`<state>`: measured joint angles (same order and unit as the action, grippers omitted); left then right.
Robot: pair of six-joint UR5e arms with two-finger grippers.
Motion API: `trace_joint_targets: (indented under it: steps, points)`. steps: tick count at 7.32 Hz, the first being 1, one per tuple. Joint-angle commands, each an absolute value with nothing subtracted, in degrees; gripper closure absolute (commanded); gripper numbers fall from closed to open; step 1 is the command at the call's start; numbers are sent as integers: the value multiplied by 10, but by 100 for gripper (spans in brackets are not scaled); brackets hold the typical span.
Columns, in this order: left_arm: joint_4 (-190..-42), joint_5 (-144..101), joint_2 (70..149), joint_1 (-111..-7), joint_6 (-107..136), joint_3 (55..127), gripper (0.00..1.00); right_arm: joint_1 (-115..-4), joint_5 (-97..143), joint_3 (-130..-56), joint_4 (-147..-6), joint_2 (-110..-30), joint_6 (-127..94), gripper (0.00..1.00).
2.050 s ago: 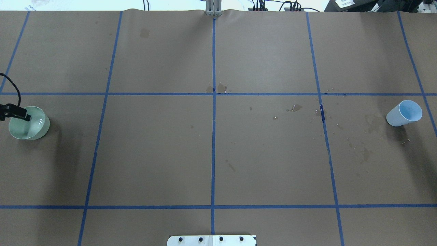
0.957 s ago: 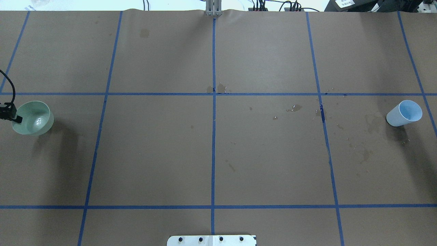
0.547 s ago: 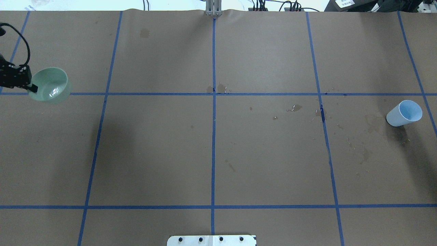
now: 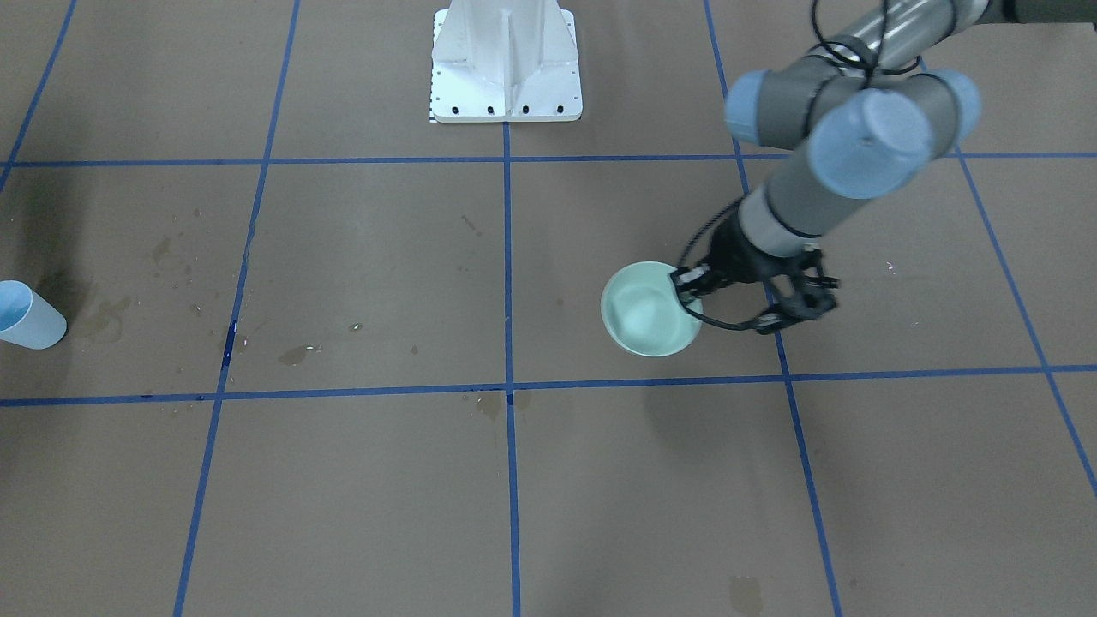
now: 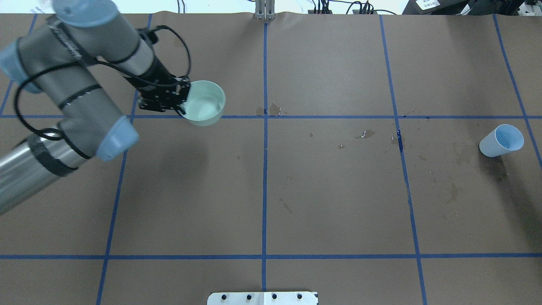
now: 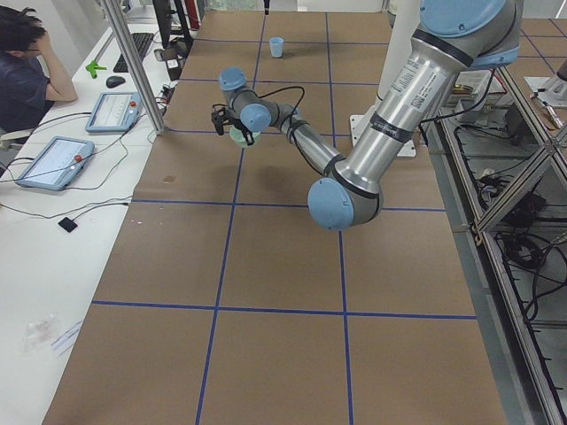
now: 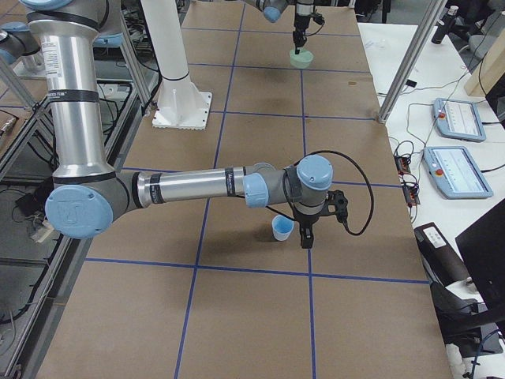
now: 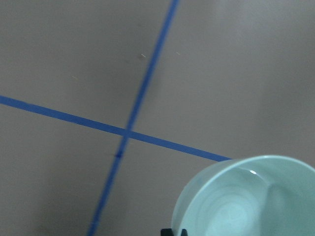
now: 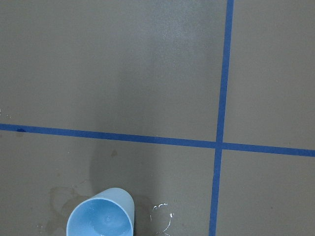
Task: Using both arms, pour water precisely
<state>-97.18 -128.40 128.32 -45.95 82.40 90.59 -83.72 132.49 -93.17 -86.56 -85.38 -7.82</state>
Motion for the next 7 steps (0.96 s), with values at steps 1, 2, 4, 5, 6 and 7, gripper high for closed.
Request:
trace_joint_targets:
  steps: [1,2,4,5,6,7]
  points:
    - [-995,-1187,1367,-363,907,836,100,-833,1313,-932,-865,-853,-80,0]
    - [-1014,-1180,1381,-349,927,804,100,-833,1313,-932,-865,-853,-80,0]
    - [-1039,-1163,1397,-338,926,759,100,-833,1323,-933,-866,-852,-81,0]
    - [-1041,-1163,1397,-338,924,753,100,-833,1324,-933,-865,-852,-81,0]
    - [-1041,-1163,1396,-339,920,754,100,-833,1324,-933,-866,-850,-82,1]
    - [-1040,-1164,1395,-344,918,754,90,-833,1323,-939,-866,-851,-88,0]
